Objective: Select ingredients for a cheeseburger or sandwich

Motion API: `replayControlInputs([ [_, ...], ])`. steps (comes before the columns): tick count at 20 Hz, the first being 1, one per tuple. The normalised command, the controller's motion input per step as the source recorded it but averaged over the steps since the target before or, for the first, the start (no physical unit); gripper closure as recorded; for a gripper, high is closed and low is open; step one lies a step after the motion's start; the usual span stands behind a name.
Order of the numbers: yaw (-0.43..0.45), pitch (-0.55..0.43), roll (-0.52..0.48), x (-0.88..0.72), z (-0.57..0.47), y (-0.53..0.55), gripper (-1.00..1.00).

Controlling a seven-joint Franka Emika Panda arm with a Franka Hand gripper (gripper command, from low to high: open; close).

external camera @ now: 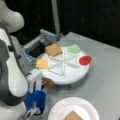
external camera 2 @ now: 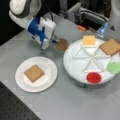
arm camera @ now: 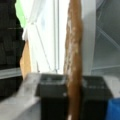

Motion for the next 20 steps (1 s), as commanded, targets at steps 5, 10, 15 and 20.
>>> replayControlInputs([
  [5, -0.015, 0.138, 0.074, 0.48, 0.08, -0.35, 1.0],
  [10, 0.066, 0.1, 0.098, 0.52, -0.05, -0.31, 1.0],
  [15, 0.151, 0.06, 0.081, 0.62, -0.11, -0.26, 1.0],
  [20, 0.172, 0.055, -0.079, 0.77, -0.06, -0.24, 1.0],
])
